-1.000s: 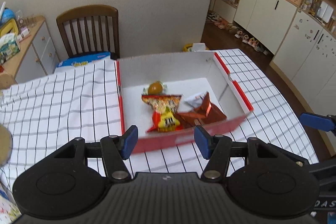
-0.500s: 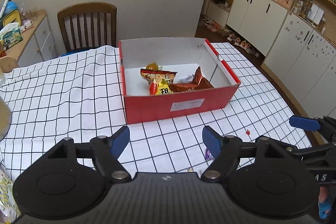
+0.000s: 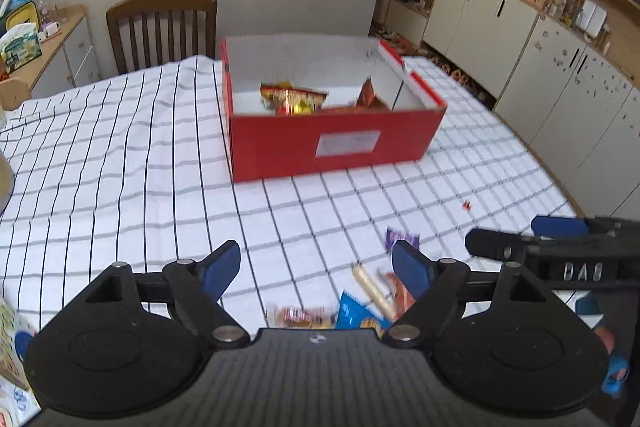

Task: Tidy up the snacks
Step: 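Lift both open tools out of the box and move toward the loose snacks, then grasp the blue cookie packet with left tool while right tool grasps white sausage packet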

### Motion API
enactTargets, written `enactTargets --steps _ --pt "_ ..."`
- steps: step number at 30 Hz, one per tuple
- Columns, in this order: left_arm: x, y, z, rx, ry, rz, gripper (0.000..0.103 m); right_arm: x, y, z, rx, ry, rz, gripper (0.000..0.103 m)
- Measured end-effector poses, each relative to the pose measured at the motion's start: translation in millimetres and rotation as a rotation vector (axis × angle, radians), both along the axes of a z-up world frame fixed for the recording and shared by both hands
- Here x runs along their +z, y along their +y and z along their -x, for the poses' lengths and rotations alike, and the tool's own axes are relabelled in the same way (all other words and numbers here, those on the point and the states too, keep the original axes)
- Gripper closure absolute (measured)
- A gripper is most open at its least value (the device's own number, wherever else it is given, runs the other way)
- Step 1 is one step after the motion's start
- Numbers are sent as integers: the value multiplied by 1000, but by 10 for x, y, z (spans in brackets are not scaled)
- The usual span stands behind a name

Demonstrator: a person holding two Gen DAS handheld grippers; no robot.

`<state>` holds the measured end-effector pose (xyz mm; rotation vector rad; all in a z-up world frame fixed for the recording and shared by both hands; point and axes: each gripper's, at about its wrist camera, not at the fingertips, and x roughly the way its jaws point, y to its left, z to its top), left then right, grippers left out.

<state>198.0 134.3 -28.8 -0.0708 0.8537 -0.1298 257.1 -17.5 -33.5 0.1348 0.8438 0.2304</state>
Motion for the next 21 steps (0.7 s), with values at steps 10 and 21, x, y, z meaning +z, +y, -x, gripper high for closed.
enactTargets --steps 10,21 --pt "-451 -234 230 -64 27 -96 20 -376 22 -25 -11 113 20 0" --pt "-768 -586 331 -172 29 -199 20 -707 86 -98 -9 205 52 4"
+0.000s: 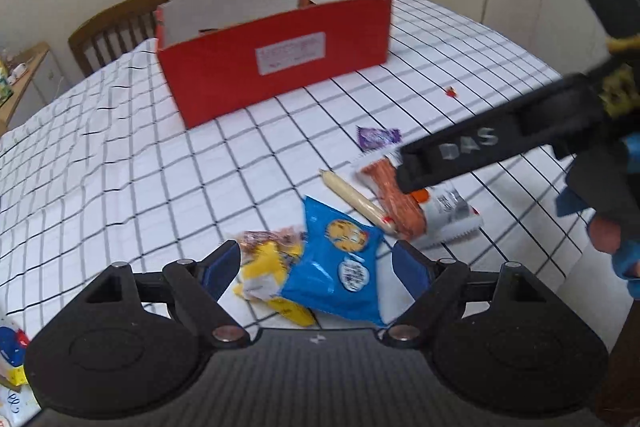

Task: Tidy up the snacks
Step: 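Grasp the blue cookie packet with left tool while right tool grasps white sausage packet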

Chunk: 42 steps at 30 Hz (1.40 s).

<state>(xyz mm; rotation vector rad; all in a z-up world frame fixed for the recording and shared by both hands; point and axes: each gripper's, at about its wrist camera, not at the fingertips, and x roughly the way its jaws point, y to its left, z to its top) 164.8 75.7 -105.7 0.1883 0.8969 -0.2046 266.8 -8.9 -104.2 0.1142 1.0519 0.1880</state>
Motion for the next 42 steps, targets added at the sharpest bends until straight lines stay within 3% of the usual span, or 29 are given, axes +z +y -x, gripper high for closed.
enactTargets --steps 12,14,20,26,28,36,37,42 --pt "-224 -333 28 -70 -52 -124 20 -194 89 -139 14 50 18 21" --pt "-248 -364 29 -89 -50 -136 30 -215 87 -161 16 57 20 24" --pt "-340 -278 -55 -52 19 -104 48 -201 152 -134 67 56 14 27" --pt "-318 -250 -85 -42 19 -98 50 -210 168 -160 78 58 22 31" --pt "-313 -258 -85 -40 25 -96 57 -225 187 -166 86 63 30 32" --pt "-311 -204 -169 -23 45 -68 62 -217 202 -159 98 64 32 48" --pt "-308 -202 -164 -22 45 -67 64 -215 195 -157 95 62 35 54" --pt "-302 -194 -148 -21 42 -69 66 -162 136 -135 88 51 12 55"
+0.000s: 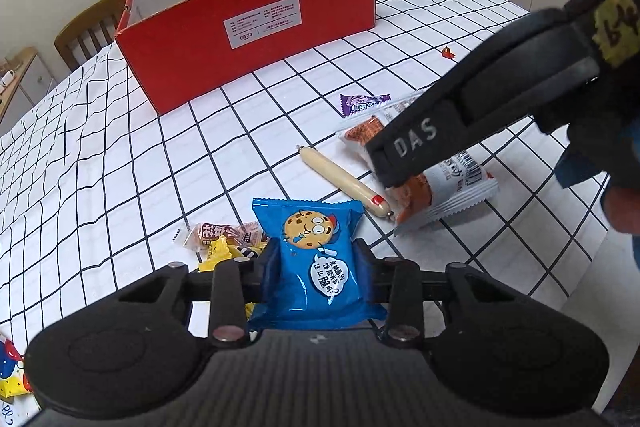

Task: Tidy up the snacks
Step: 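Grasp the blue cookie packet with left tool while right tool grasps white sausage packet, then carry both held packets over the red box and lower them inside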

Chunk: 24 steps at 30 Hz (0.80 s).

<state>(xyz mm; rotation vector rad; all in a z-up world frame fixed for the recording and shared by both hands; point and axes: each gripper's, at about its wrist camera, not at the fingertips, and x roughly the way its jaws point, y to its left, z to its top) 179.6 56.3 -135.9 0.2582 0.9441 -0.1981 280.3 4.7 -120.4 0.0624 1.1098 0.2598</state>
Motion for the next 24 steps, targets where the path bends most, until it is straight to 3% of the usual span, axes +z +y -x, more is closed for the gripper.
enactTargets --steps 12,24 --pt "155 135 31 52 11 71 67 210 -197 138 -40 -34 -49 56" --pt "554 240 -52 98 -20 164 67 587 -287 268 -43 -81 -88 56"
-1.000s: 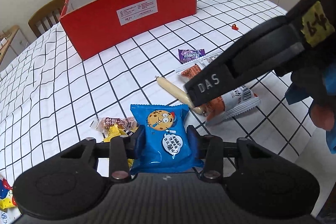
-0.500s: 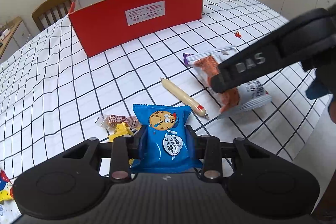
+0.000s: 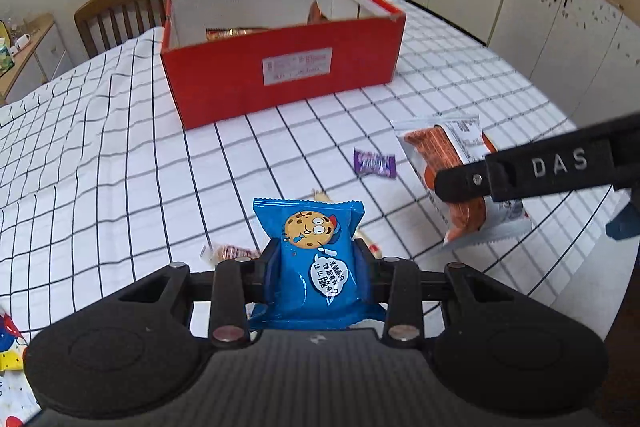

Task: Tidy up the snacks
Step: 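Carry both held packets over the red box and lower them inside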

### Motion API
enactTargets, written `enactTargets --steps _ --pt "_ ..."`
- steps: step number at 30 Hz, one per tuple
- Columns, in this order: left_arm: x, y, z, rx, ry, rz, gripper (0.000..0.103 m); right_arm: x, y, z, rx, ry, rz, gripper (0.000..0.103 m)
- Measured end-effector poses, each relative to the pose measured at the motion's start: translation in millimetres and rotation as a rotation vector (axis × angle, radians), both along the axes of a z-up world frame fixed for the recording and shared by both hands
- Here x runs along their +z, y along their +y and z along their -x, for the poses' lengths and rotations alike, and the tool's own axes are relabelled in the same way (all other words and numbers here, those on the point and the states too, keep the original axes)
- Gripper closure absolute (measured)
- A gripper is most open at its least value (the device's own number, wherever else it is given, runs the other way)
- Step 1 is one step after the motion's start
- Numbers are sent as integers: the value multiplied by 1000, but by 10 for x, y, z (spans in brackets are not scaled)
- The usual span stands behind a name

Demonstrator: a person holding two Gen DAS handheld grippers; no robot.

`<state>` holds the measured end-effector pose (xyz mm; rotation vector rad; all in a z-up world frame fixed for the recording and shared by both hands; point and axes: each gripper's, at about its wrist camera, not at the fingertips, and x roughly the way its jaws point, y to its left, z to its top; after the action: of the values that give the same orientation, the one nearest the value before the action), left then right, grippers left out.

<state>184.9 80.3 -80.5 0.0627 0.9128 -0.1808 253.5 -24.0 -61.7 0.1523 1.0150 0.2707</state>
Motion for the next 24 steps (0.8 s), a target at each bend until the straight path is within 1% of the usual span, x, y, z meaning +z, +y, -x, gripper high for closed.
enactTargets --steps 11,24 --pt "366 109 -233 49 -54 42 67 358 -24 -58 30 -62 -9 56" --pt "775 214 -676 99 -138 59 67 618 -17 -437 59 -140 27 56"
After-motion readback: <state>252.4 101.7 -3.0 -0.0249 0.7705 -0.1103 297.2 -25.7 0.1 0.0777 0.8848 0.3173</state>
